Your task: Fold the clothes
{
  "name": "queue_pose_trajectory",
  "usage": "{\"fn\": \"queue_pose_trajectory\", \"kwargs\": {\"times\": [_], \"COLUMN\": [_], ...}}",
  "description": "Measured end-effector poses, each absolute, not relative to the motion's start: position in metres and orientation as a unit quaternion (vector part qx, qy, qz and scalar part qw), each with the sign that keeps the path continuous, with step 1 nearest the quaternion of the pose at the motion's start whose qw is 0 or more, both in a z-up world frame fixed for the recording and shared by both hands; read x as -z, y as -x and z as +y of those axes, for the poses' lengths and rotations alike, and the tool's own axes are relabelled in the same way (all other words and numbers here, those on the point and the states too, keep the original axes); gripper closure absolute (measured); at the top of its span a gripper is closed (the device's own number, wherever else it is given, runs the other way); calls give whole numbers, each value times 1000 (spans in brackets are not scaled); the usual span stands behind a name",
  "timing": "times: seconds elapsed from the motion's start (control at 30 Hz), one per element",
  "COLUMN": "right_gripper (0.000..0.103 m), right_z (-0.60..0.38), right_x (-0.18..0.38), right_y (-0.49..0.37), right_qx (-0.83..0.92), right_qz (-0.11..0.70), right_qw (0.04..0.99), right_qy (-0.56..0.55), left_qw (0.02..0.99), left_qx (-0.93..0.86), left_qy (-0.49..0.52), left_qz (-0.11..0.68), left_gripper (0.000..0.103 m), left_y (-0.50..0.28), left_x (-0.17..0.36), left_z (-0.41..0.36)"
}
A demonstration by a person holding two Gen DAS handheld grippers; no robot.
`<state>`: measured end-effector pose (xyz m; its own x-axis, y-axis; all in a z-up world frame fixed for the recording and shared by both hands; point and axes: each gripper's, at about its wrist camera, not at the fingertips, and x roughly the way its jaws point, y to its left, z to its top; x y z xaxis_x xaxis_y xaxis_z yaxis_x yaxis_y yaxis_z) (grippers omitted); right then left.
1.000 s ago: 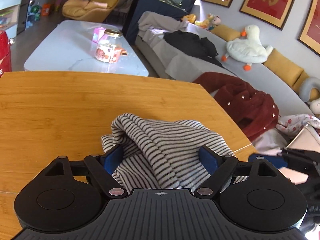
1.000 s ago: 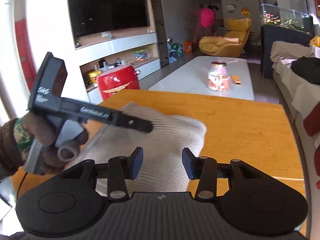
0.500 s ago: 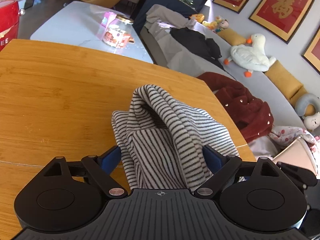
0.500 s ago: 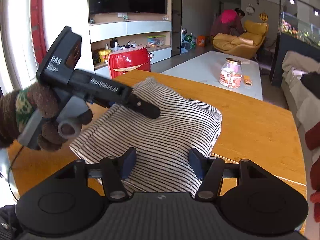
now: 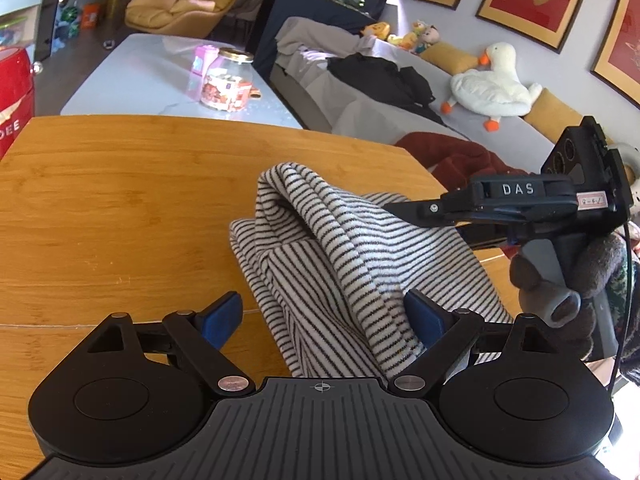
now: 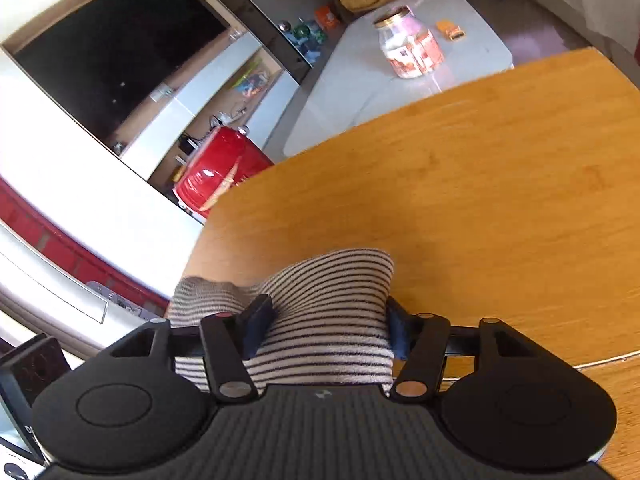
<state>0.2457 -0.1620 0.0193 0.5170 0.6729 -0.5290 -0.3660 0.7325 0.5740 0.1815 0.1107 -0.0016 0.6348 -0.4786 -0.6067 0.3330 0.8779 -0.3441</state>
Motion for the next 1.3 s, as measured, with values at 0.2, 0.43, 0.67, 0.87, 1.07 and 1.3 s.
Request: {"fn": "queue_pose_trajectory", "kwargs": {"times": [0.2, 0.43, 0.67, 0.87, 1.07, 1.3], "right_gripper": [74, 73, 63, 59, 59, 59], "right_z": [-148, -153, -152, -153, -141, -138], "right_x": [-16, -21, -28, -30, -25, -19], "right_y": [-232, -220, -199, -194, -184, -178], "right_qx": [-258, -229, -215, -225, -225, -224], "right_qz": [353, 331, 302, 302, 287, 278], "right_qw": [898, 915, 929, 926, 928, 928], "right_qy": [-50, -23, 8, 19, 80, 109], "left_qw": [903, 913, 876, 830, 792, 783], "left_qx": [226, 223, 274, 296, 309, 295], "left_qy": [90, 79, 185, 274, 361, 449], "left_qz": [355, 332, 352, 385, 383, 313], "left_gripper": [8, 16, 11, 7, 4, 15], "left_y": [-169, -156, -186, -236, -263, -255], "left_x": [-1, -27, -53, -27, -8, -16], "left_z": [119, 116, 126, 111, 100, 139]}}
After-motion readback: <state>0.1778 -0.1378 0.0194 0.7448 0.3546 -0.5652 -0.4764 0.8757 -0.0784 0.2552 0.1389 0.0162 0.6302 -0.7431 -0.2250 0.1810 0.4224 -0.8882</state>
